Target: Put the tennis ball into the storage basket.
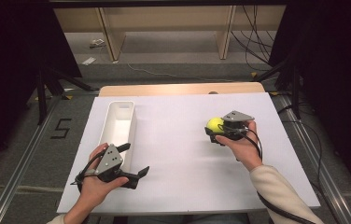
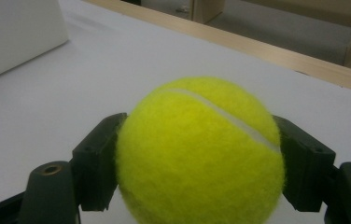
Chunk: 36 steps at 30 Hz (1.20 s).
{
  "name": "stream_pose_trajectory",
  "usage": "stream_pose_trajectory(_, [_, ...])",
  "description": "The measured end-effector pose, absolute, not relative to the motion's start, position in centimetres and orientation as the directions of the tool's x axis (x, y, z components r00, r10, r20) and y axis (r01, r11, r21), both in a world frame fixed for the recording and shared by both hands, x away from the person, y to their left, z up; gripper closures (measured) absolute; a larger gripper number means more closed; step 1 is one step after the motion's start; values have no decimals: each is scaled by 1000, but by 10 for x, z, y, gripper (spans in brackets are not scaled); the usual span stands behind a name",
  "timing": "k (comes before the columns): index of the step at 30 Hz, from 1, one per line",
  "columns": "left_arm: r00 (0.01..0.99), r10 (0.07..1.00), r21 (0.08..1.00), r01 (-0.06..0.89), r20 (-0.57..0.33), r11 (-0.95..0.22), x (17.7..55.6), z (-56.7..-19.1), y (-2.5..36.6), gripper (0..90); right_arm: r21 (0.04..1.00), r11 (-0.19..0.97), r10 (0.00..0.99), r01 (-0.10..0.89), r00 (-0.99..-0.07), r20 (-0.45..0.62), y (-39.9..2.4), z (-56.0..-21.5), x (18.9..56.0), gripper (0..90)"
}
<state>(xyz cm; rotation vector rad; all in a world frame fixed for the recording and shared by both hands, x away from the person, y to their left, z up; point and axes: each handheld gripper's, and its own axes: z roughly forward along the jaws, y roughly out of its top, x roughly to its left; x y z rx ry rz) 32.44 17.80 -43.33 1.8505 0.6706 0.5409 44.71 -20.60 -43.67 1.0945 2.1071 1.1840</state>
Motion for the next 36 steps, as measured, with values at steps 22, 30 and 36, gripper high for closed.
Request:
stream_pose_trajectory(22, [741,669,934,197,57,-297,324,-433,178,0,867,305,816,395,-578,-24,-199,-433,446,267])
stream_pose_trajectory(30, [742,668,935,196,56,-296,324,-433,178,0,866,306,815,396,-580,-22,-197,-432,445,267])
stream_pose_trajectory(36, [741,669,935,196,56,-296,324,-433,178,0,867,308,812,392,-583,-25,-195,-432,445,267])
